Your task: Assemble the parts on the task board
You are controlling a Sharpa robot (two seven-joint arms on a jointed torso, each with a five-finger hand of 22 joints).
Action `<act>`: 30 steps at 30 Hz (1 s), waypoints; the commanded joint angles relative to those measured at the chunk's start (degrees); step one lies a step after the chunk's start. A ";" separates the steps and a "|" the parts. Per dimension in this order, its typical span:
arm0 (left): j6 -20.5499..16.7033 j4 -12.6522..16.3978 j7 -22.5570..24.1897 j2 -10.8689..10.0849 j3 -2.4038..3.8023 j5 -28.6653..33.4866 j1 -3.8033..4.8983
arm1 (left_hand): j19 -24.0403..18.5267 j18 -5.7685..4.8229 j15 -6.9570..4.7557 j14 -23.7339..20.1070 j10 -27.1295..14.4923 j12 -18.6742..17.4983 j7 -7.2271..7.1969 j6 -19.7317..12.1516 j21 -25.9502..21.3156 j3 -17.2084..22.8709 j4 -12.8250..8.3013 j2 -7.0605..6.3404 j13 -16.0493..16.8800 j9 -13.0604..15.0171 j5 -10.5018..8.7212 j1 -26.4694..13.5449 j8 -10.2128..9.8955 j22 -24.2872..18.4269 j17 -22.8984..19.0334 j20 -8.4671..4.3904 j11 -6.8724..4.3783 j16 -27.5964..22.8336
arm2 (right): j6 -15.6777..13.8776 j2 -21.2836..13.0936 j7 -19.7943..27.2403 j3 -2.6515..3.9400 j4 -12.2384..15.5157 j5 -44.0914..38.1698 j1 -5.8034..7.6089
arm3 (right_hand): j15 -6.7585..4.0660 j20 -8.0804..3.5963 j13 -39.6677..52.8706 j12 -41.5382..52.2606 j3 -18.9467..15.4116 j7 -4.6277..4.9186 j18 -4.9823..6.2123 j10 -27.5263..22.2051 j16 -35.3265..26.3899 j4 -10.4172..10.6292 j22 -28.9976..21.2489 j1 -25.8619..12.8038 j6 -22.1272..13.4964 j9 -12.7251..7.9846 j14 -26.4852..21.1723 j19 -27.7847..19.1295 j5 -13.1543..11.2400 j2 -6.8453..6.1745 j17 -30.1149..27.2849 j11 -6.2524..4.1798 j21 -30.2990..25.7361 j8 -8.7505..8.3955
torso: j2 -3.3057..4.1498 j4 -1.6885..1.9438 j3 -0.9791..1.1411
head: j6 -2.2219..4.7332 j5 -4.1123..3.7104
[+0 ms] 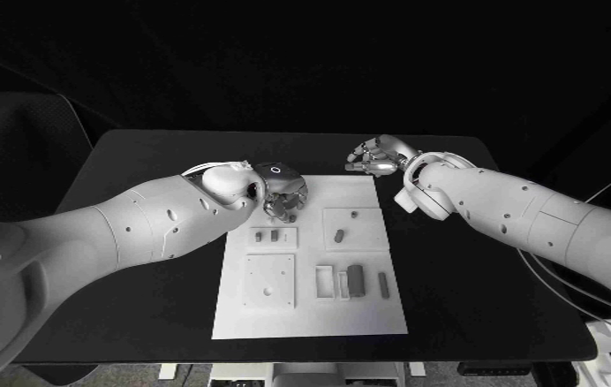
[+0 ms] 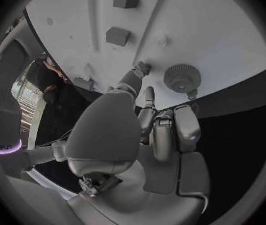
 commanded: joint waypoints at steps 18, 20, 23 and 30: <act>0.91 -1.67 0.79 0.77 0.05 -0.43 -1.02 | 0.41 2.91 -0.04 3.84 0.05 0.37 0.22 1.16 8.67 0.85 0.80 1.65 0.33 0.11 0.11 -0.14 0.37 0.28 11.06 0.13 -0.01 3.55 | 0.51 0.00 0.25 0.01 0.29 -0.12 -0.01 | -0.04 0.00 -0.08 0.23 0.44 0.32 -0.64 -0.44 0.05 -0.08 -0.07 -0.52 0.09 -0.09 -0.41 -0.26 -0.27 0.25 -0.07 0.10 1.38 0.21 | -0.14 0.08 0.00 | -0.58 -0.22; 0.87 -1.83 0.58 0.83 0.05 -0.43 -1.06 | 0.40 2.91 -0.03 3.69 -0.01 0.38 0.27 1.26 8.61 1.02 0.88 1.87 0.35 0.12 0.12 -0.13 0.39 0.31 10.88 0.14 0.00 3.47 | 0.51 0.02 0.25 0.01 0.27 -0.12 -0.01 | -0.04 0.00 -0.08 0.23 0.44 0.32 -0.64 -0.44 0.05 -0.08 -0.07 -0.52 0.09 -0.09 -0.41 -0.26 -0.27 0.26 -0.07 0.10 1.38 0.21 | -0.14 0.07 0.02 | -0.59 -0.22; 0.78 -2.14 0.56 0.94 0.05 -0.43 -1.14 | 0.38 2.91 -0.03 3.61 -0.05 0.39 0.28 1.27 8.58 1.12 0.92 1.99 0.37 0.11 0.12 -0.11 0.37 0.33 10.79 0.15 0.00 3.42 | 0.50 0.07 0.26 0.01 0.25 -0.12 -0.01 | -0.04 0.00 -0.08 0.23 0.44 0.32 -0.64 -0.44 0.05 -0.08 -0.07 -0.52 0.09 -0.09 -0.41 -0.25 -0.27 0.26 -0.07 0.10 1.38 0.21 | -0.14 0.09 0.04 | -0.61 -0.26; 1.09 -2.43 0.72 1.30 0.05 -0.43 -1.44 | 0.31 2.91 -0.01 3.27 -0.29 0.41 0.38 1.20 8.43 1.54 1.28 2.59 0.44 0.04 0.10 -0.29 0.23 0.43 10.40 0.18 0.03 3.23 | 0.52 0.10 0.26 0.01 0.28 -0.12 -0.01 | -0.04 0.00 -0.09 0.24 0.45 0.32 -0.64 -0.44 0.06 -0.08 -0.07 -0.53 0.09 -0.09 -0.41 -0.25 -0.27 0.26 -0.07 0.10 1.39 0.21 | -0.11 0.09 0.01 | -0.68 -0.38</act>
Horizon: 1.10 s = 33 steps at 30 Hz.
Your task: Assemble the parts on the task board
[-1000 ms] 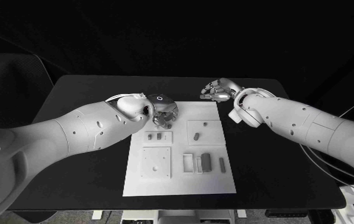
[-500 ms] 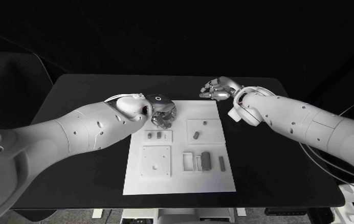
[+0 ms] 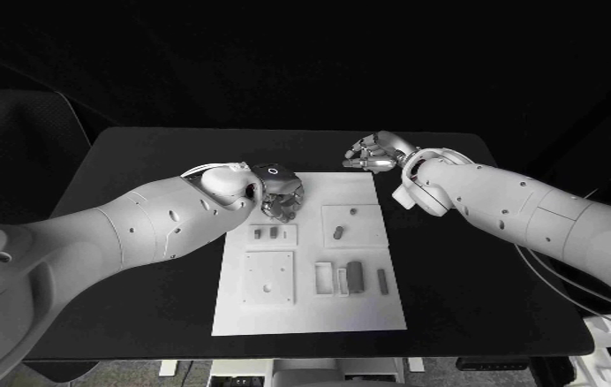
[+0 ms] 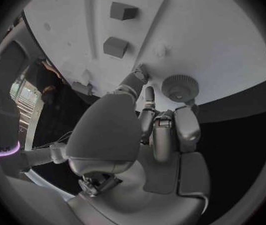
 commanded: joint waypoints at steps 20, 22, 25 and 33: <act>1.98 0.00 0.14 0.57 0.04 -0.19 -0.20 | -0.12 2.43 0.02 2.06 -1.16 -0.23 0.57 0.21 8.18 1.50 1.41 2.61 0.18 -0.18 0.10 -1.03 -0.08 0.41 9.14 0.05 0.07 2.71 | 0.52 0.20 0.30 0.00 0.10 -0.12 -0.02 | -0.04 0.00 -0.10 0.25 0.29 0.34 -0.64 -0.44 0.07 0.08 -0.08 -0.55 0.11 -0.08 -0.40 -0.24 -0.28 0.26 -0.08 0.09 1.40 0.22 | -0.03 0.02 0.02 | -0.42 -0.28; 2.03 -0.06 0.11 0.59 0.04 -0.19 -0.20 | -0.13 2.43 0.02 2.11 -1.19 -0.22 0.60 0.22 8.17 1.55 1.47 2.69 0.19 -0.19 0.09 -1.07 -0.08 0.43 9.19 0.05 0.07 2.74 | 0.53 0.21 0.30 0.00 0.10 -0.12 -0.02 | -0.04 0.00 -0.10 0.25 0.29 0.34 -0.64 -0.44 0.08 0.08 -0.08 -0.55 0.11 -0.08 -0.39 -0.24 -0.28 0.26 -0.08 0.09 1.40 0.23 | -0.04 0.00 0.03 | -0.43 -0.26; 2.20 -0.08 0.08 0.63 0.04 -0.19 -0.20 | -0.13 2.43 0.02 2.20 -1.20 -0.22 0.61 0.23 8.17 1.56 1.49 2.72 0.20 -0.19 0.09 -1.10 -0.08 0.44 9.30 0.05 0.08 2.78 | 0.54 0.21 0.31 0.00 0.10 -0.12 -0.02 | -0.04 0.00 -0.10 0.26 0.29 0.34 -0.64 -0.44 0.08 0.08 -0.08 -0.55 0.11 -0.08 -0.39 -0.24 -0.28 0.26 -0.09 0.09 1.41 0.23 | -0.05 -0.03 0.04 | -0.45 -0.25; 2.93 -0.25 -0.03 0.68 0.04 -0.19 -0.20 | -0.16 2.43 0.02 1.95 -1.27 -0.19 0.72 0.31 8.16 1.66 1.61 2.87 0.23 -0.18 0.08 -1.19 -0.06 0.48 9.04 0.06 0.08 2.69 | 0.55 0.21 0.32 0.00 0.32 -0.12 -0.02 | -0.04 0.00 -0.10 0.26 0.30 0.34 -0.63 -0.44 0.08 0.08 -0.09 -0.56 0.11 -0.08 -0.39 -0.24 -0.28 0.26 -0.09 0.09 1.41 0.23 | -0.07 0.02 0.01 | -0.54 -0.31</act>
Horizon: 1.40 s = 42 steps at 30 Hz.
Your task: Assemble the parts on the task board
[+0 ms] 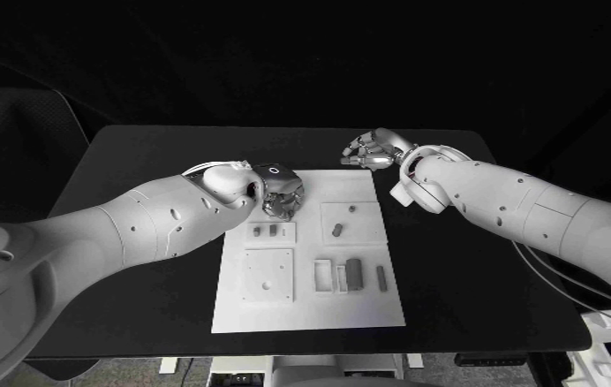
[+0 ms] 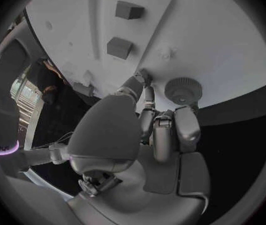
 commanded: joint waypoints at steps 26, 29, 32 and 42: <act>1.74 -0.31 -0.36 0.32 0.00 -0.36 -0.04 | -0.42 2.42 0.04 1.36 -1.07 -0.04 1.36 1.55 8.07 1.11 0.83 1.62 -0.70 0.13 0.10 -0.49 0.44 0.36 8.59 0.03 -0.08 2.59 | 0.59 0.11 0.35 0.01 0.28 -0.14 -0.01 | -0.05 -0.01 -0.07 0.28 0.31 0.43 -0.63 -0.44 0.11 0.05 -0.10 -0.35 0.04 -0.09 -0.38 -0.23 -0.28 0.02 -0.10 0.09 1.43 0.24 | -0.01 -0.03 -0.03 | -0.31 0.02; 1.86 -0.27 -0.22 0.40 0.00 -0.36 -0.04 | -0.47 2.42 0.04 1.19 -1.15 -0.01 1.50 1.81 8.05 1.26 0.91 1.77 -0.66 0.16 0.11 -0.52 0.53 0.41 8.44 0.03 -0.09 2.54 | 0.57 0.16 0.35 0.01 0.28 -0.14 -0.01 | -0.05 -0.01 -0.07 0.29 0.31 0.43 -0.63 -0.44 0.11 0.05 -0.10 -0.36 0.04 -0.09 -0.38 -0.23 -0.28 0.02 -0.10 0.09 1.43 0.24 | 0.01 -0.04 0.00 | -0.31 0.02; 1.76 -0.33 -0.06 0.49 0.00 -0.36 -0.04 | -0.50 2.42 0.04 1.19 -1.22 0.01 1.57 2.01 8.04 1.41 0.97 1.91 -0.63 0.19 0.12 -0.52 0.60 0.44 8.46 0.03 -0.09 2.57 | 0.58 0.13 0.36 0.01 0.32 -0.14 -0.01 | -0.05 -0.01 -0.07 0.29 0.31 0.43 -0.63 -0.44 0.11 0.05 -0.10 -0.36 0.04 -0.09 -0.38 -0.23 -0.28 0.01 -0.10 0.09 1.43 0.24 | -0.01 -0.04 0.03 | -0.32 0.04; 2.35 -0.46 0.04 0.57 0.01 -0.36 -0.04 | -0.57 2.42 0.04 1.01 -1.32 0.06 1.64 2.32 8.02 1.78 1.08 2.29 -0.58 0.21 0.13 -0.46 0.68 0.52 8.33 0.02 -0.09 2.54 | 0.57 0.15 0.37 0.01 0.36 -0.14 -0.01 | -0.05 -0.01 -0.08 0.30 0.32 0.43 -0.63 -0.44 0.12 0.04 -0.10 -0.37 0.04 -0.09 -0.37 -0.23 -0.28 0.01 -0.10 0.09 1.44 0.24 | -0.01 0.00 0.04 | -0.38 0.03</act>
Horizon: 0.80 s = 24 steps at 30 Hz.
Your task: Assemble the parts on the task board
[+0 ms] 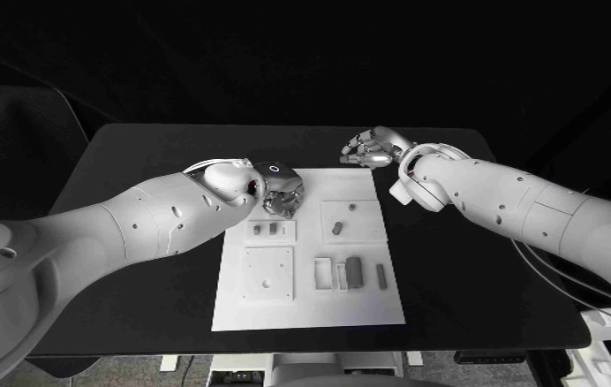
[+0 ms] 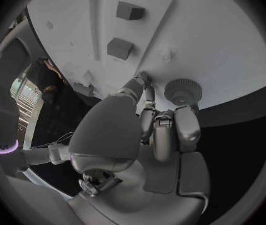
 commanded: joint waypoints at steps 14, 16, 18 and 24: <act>0.61 -0.14 0.59 0.02 -0.02 -0.29 -0.06 | -0.58 2.46 0.04 0.75 -0.46 0.16 0.32 0.90 8.03 0.98 0.11 1.36 -2.66 0.13 0.23 0.16 0.33 0.22 8.09 -0.10 0.08 2.53 | 0.51 0.04 0.37 0.01 0.17 -0.13 -0.01 | -0.05 -0.01 -0.09 0.31 0.32 0.44 -0.63 -0.44 0.13 0.04 -0.06 -0.39 0.03 -0.09 -0.37 -0.22 -0.29 0.01 -0.06 0.09 1.45 0.25 | 0.01 0.05 -0.09 | -0.09 0.06; 0.21 -0.16 0.77 -0.07 -0.02 0.13 -0.07 | -0.68 2.46 0.04 0.49 -0.60 0.27 0.88 1.69 8.05 1.33 0.17 1.33 -2.55 0.23 0.19 0.12 0.59 0.37 7.89 -0.11 0.04 2.53 | 0.51 0.04 0.38 0.01 0.13 -0.13 -0.01 | -0.05 -0.01 -0.09 0.31 0.32 0.44 -0.63 -0.44 0.13 0.03 -0.06 -0.39 0.03 -0.09 -0.37 -0.22 -0.29 0.01 -0.06 0.09 1.45 0.25 | -0.01 0.04 -0.09 | -0.06 0.10; -0.13 -0.10 0.87 -0.21 -0.02 0.28 -0.07 | -0.74 2.46 0.04 0.30 -0.69 0.34 1.29 2.22 8.06 1.52 0.18 1.23 -2.49 0.29 0.18 0.12 0.76 0.47 7.73 -0.12 0.01 2.51 | 0.51 0.03 0.38 0.01 0.14 -0.13 -0.01 | -0.05 -0.01 -0.10 0.31 0.32 0.44 -0.63 -0.44 0.13 0.03 -0.06 -0.39 0.03 -0.09 -0.37 -0.22 -0.29 0.00 -0.06 0.09 1.45 0.25 | -0.01 0.04 -0.09 | -0.06 0.10; -0.55 0.26 0.86 -0.78 -0.01 0.62 -0.06 | -0.75 2.46 0.03 0.29 -0.70 0.36 1.38 2.30 8.07 1.57 0.15 1.17 -2.47 0.30 0.18 0.14 0.78 0.49 7.73 -0.13 0.00 2.53 | 0.47 -0.05 0.38 0.01 0.13 -0.13 -0.01 | -0.05 -0.01 -0.10 0.31 0.32 0.44 -0.63 -0.44 0.13 0.03 -0.06 -0.40 0.03 -0.09 -0.37 -0.22 -0.29 0.00 -0.06 0.09 1.46 0.25 | 0.00 0.03 -0.07 | -0.09 0.13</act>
